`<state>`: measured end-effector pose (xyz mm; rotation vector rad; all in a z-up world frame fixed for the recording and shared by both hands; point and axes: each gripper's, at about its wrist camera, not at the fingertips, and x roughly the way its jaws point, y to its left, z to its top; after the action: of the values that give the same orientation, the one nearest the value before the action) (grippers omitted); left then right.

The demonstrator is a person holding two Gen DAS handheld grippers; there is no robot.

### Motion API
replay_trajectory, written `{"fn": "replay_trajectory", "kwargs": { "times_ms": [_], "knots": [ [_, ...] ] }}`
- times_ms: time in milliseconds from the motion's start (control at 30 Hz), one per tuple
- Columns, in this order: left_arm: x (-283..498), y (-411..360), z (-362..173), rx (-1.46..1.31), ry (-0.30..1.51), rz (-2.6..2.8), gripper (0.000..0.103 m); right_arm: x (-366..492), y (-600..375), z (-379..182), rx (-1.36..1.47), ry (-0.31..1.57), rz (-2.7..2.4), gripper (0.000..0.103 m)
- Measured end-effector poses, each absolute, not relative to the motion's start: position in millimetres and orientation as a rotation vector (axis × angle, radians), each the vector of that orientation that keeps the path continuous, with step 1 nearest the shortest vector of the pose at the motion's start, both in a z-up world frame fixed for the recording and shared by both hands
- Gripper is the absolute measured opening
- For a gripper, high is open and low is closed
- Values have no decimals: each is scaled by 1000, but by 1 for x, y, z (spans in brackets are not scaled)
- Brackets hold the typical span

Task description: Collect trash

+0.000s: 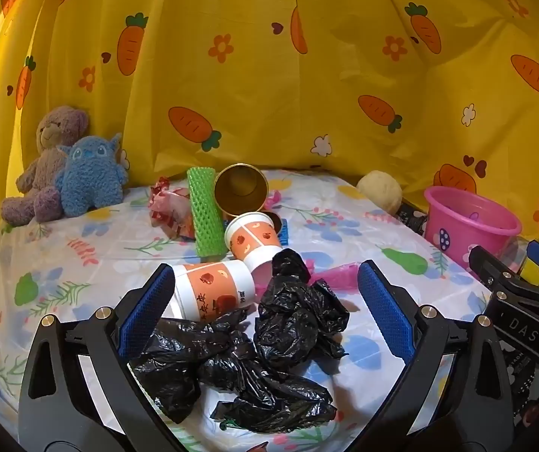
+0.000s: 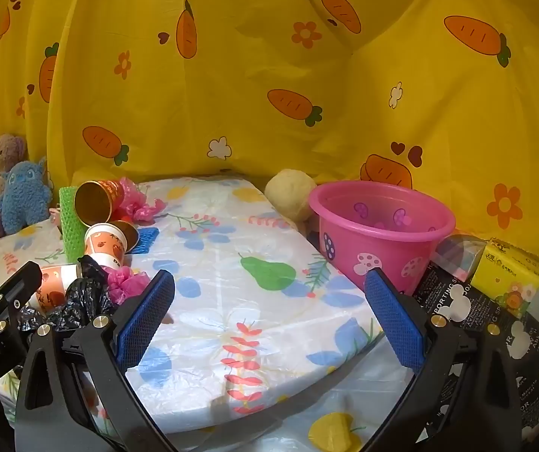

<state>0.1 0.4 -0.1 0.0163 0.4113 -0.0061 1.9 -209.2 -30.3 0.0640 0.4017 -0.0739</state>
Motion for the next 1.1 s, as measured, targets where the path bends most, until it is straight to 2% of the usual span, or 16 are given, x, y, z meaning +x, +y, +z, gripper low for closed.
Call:
{"fn": "replay_trajectory", "kwargs": {
  "times_ms": [1100],
  "knots": [
    [2,-18,-5,11,410,-23,96,0,-215,-32,71,393,-82,98]
  ]
}}
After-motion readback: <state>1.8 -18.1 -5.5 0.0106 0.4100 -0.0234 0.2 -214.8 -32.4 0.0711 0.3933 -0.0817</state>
